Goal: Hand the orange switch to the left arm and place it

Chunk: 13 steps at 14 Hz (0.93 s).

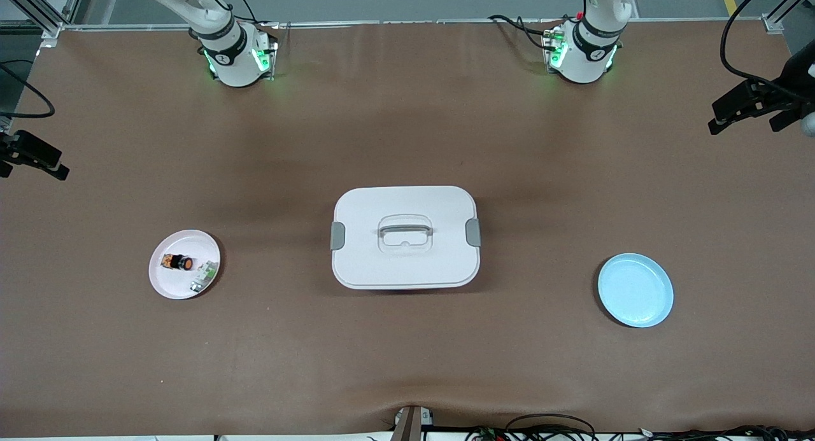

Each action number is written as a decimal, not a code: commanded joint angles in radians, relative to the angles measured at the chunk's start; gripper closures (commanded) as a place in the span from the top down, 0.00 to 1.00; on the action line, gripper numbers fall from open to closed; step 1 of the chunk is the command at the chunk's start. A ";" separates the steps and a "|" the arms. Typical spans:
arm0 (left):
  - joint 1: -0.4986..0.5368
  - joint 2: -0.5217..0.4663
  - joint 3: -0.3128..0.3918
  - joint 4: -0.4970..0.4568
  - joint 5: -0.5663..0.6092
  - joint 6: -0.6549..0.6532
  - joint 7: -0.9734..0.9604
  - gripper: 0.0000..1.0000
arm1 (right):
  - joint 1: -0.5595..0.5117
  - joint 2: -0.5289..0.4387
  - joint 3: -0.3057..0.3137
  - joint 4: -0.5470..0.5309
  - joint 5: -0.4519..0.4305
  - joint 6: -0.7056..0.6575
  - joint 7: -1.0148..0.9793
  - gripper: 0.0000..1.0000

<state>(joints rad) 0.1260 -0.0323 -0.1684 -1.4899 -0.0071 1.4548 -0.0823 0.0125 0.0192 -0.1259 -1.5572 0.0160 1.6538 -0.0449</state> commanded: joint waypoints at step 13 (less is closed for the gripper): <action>-0.009 0.064 -0.013 0.013 0.013 -0.014 -0.007 1.00 | -0.008 0.010 0.006 0.023 -0.004 -0.020 0.005 1.00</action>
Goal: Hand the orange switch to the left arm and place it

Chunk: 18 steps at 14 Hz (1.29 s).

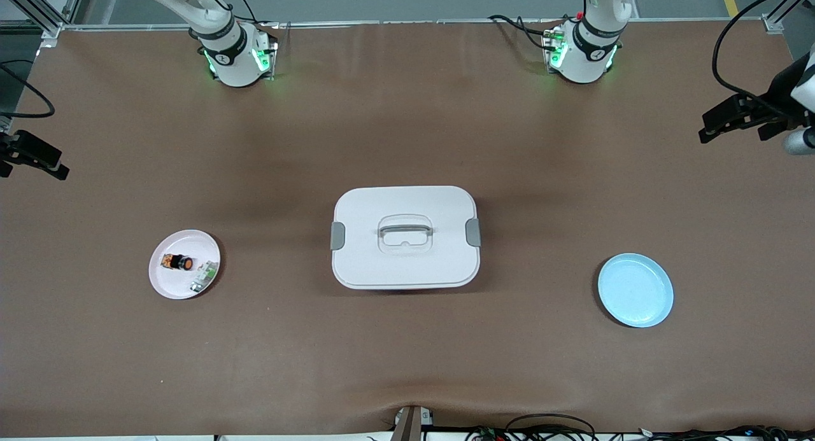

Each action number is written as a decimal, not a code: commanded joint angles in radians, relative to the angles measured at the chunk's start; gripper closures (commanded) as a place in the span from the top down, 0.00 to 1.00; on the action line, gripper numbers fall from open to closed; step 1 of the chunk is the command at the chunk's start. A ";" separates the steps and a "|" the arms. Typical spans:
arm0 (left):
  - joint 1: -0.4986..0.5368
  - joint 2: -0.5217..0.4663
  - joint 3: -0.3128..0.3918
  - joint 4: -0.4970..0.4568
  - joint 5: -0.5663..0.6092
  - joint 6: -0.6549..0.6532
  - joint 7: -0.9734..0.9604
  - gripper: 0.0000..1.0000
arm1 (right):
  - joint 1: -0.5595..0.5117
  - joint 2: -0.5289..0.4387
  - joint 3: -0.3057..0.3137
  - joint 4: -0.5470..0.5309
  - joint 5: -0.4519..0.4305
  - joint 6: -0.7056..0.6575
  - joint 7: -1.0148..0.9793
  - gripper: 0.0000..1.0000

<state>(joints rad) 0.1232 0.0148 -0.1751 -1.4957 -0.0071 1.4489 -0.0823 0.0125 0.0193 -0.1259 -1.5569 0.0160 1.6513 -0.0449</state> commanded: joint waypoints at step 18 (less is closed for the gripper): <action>0.004 -0.001 -0.009 0.029 0.016 -0.062 -0.004 1.00 | 0.000 0.287 0.008 0.038 -0.022 0.082 0.005 1.00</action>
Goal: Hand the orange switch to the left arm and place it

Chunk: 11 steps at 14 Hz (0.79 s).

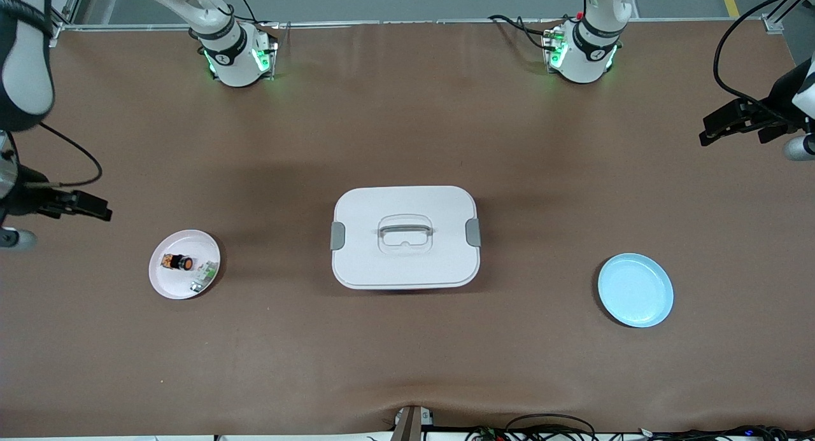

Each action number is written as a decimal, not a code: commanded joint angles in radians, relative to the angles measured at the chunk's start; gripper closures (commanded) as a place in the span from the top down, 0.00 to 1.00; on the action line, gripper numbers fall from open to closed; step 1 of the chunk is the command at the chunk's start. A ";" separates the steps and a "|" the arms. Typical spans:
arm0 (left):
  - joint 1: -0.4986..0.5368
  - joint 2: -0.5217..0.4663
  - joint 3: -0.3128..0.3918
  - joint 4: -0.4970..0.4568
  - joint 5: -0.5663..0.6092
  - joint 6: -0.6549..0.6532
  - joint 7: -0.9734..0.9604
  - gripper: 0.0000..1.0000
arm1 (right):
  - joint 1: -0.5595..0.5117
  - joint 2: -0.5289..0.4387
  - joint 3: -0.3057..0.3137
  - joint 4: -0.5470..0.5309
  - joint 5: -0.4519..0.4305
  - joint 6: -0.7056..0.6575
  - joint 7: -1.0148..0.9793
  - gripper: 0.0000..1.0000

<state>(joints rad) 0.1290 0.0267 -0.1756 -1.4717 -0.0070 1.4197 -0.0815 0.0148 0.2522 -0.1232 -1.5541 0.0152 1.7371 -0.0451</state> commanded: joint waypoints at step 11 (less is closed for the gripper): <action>0.007 -0.025 0.005 0.020 0.018 -0.053 -0.001 1.00 | -0.038 0.344 0.005 0.026 -0.015 0.232 0.002 1.00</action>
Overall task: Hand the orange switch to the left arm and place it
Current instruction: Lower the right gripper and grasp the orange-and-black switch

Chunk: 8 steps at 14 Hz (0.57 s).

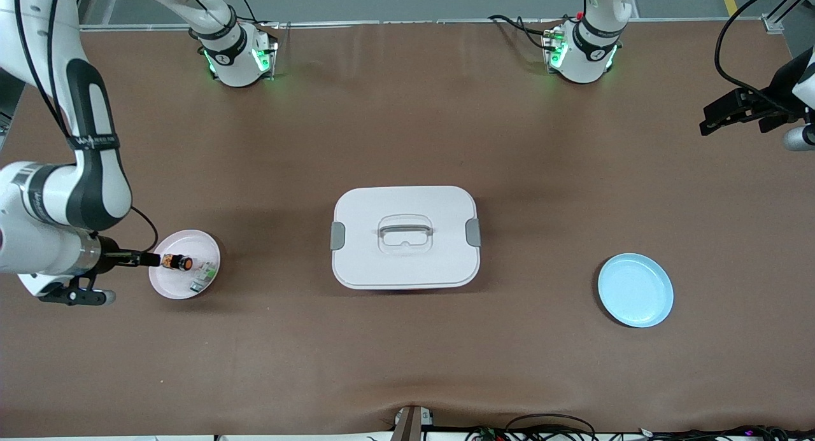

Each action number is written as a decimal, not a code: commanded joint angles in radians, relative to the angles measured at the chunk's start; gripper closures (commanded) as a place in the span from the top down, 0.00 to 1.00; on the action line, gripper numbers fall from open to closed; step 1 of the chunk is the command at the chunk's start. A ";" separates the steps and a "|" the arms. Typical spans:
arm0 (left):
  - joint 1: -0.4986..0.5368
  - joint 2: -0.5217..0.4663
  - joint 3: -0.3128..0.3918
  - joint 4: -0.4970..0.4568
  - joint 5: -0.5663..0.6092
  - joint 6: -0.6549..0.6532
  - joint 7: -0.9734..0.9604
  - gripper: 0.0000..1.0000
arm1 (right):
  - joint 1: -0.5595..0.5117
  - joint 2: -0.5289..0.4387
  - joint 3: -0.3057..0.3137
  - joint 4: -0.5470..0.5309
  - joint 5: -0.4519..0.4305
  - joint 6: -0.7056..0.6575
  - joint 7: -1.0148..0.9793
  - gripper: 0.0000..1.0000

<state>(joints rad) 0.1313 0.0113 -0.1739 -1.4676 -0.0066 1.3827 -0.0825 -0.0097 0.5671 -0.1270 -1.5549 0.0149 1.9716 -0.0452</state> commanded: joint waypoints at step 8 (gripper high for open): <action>0.079 0.001 0.001 0.049 0.010 -0.014 0.010 1.00 | -0.045 0.106 0.010 -0.044 -0.001 0.161 -0.119 1.00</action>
<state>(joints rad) 0.1844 0.0073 -0.1673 -1.4325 -0.0048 1.3827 -0.0823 -0.0331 0.6568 -0.1284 -1.5905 0.0155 2.1047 -0.1146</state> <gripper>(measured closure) 0.000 0.000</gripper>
